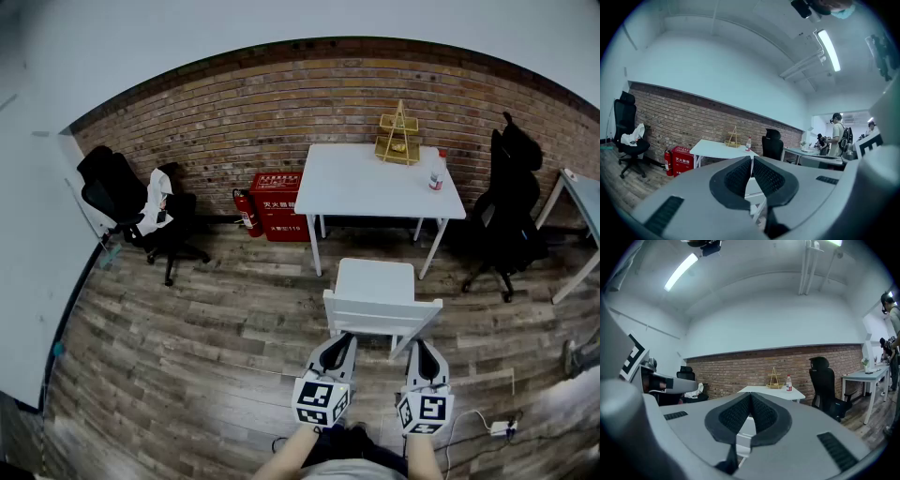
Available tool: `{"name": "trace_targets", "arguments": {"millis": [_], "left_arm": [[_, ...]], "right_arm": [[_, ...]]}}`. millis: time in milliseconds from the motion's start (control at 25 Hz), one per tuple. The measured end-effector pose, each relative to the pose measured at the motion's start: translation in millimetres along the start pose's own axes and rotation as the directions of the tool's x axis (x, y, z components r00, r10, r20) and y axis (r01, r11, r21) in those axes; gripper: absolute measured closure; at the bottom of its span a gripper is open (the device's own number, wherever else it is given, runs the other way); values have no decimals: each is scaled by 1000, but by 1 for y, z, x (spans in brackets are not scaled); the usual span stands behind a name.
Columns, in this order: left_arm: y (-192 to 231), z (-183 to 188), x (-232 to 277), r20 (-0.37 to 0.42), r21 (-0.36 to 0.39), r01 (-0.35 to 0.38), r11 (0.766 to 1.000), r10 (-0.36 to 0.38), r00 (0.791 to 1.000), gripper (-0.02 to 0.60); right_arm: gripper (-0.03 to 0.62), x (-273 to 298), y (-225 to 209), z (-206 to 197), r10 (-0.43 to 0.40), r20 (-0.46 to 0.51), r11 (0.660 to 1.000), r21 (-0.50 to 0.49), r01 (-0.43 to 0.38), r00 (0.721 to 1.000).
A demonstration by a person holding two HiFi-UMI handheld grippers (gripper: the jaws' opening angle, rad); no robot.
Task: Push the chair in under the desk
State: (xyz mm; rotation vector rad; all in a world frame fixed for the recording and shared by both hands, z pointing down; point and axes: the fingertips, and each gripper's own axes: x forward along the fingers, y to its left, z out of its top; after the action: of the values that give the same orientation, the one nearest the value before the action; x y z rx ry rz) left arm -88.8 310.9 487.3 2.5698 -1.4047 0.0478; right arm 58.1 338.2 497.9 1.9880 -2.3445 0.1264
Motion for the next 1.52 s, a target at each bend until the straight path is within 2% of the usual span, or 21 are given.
{"name": "trace_targets", "arguments": {"millis": [520,800,1200,1400,1520], "left_arm": [[3,-3,13,-7,-3,-4,1000,4,1000,549],[8,-8,24,-11,-27,19,999,-20,1000,549],[28,-22,41,-47,-11,-59,998,59,997,548],[39,-32,40,-71,-36,-124,992,121,990,549],[47,-36,36,-88,-16,-158,987,156,984,548]], "right_arm": [[579,10,-5,-3,8,-8,1000,0,-8,1000],[577,18,-27,-15,-9,-20,997,79,11,1000],[577,33,-67,-33,-5,-59,998,66,9,998],[577,36,-83,-46,15,-89,998,62,-9,996],[577,39,-91,-53,24,-106,998,62,-17,994]]}}
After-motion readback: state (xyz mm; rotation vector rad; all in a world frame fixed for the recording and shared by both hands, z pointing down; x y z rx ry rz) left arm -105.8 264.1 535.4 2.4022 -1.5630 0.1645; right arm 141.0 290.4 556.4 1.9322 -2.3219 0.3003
